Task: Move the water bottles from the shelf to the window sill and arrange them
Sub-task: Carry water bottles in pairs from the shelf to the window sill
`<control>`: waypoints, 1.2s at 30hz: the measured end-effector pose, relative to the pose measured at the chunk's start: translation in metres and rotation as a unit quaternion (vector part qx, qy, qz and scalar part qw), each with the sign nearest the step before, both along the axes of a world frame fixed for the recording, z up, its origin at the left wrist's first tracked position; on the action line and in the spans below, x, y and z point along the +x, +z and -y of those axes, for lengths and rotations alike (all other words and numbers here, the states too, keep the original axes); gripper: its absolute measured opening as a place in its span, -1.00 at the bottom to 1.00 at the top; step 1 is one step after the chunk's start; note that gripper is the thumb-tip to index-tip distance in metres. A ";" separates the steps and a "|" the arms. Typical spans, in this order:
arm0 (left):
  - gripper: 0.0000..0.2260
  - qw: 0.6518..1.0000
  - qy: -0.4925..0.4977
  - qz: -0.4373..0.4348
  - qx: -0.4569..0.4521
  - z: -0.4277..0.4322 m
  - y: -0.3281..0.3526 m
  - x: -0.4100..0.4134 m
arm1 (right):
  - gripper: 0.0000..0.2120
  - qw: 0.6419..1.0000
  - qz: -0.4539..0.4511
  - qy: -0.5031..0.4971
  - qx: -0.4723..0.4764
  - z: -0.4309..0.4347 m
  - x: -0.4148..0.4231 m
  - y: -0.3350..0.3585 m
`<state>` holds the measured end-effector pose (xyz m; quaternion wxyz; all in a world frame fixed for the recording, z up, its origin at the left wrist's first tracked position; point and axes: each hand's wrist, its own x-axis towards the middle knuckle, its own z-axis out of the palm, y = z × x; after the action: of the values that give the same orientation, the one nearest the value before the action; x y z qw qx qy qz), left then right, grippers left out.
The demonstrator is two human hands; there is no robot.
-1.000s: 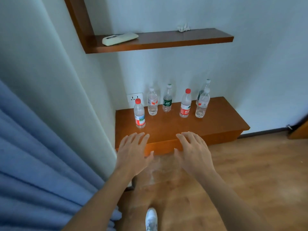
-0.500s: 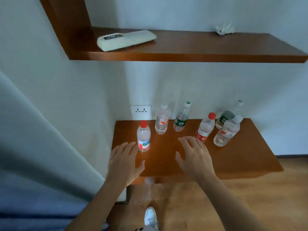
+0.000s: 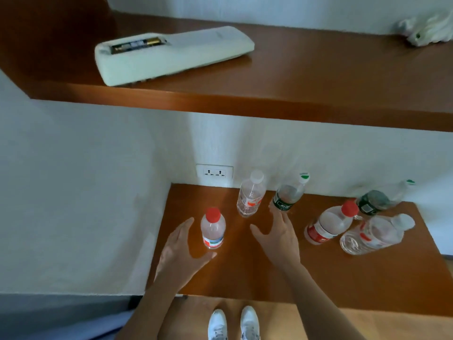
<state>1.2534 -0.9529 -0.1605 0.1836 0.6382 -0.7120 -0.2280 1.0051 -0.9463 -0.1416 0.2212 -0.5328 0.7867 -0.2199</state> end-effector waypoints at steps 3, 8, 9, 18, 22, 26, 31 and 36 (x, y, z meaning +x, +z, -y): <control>-0.05 0.999 0.004 -0.053 -0.010 0.007 -0.015 -0.013 | -0.04 0.997 0.072 -0.035 0.022 0.024 0.001 -0.016; -0.02 0.993 0.007 -0.117 0.011 0.023 -0.020 -0.027 | 0.09 0.982 0.174 -0.068 -0.010 0.062 0.007 -0.034; -0.03 0.993 0.005 -0.121 0.014 0.026 -0.021 -0.029 | 0.09 0.979 0.187 -0.076 -0.020 0.068 0.009 -0.036; -0.33 0.986 -0.013 -0.155 0.063 0.044 -0.014 -0.036 | -0.16 0.968 0.204 -0.113 -0.092 0.106 0.023 -0.041; -0.37 0.978 0.015 -0.195 0.067 0.050 -0.001 -0.039 | -0.26 0.974 0.186 -0.083 -0.099 0.107 0.023 -0.038; -0.37 0.973 0.079 -0.209 0.065 0.054 0.022 -0.041 | -0.37 0.981 0.168 -0.036 -0.090 0.098 0.022 -0.012; -0.41 0.963 0.093 -0.250 0.037 0.048 0.065 -0.050 | -0.19 0.974 0.197 -0.018 -0.108 0.078 0.019 0.032; -0.45 0.945 0.122 -0.299 0.041 0.046 0.095 -0.057 | -0.33 0.954 0.259 0.026 -0.146 0.055 0.015 0.068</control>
<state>1.1961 -0.9992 -0.0655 0.3881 0.6297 -0.5310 -0.4135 1.0203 -1.0016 -0.0732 0.3427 -0.5043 0.6477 -0.4568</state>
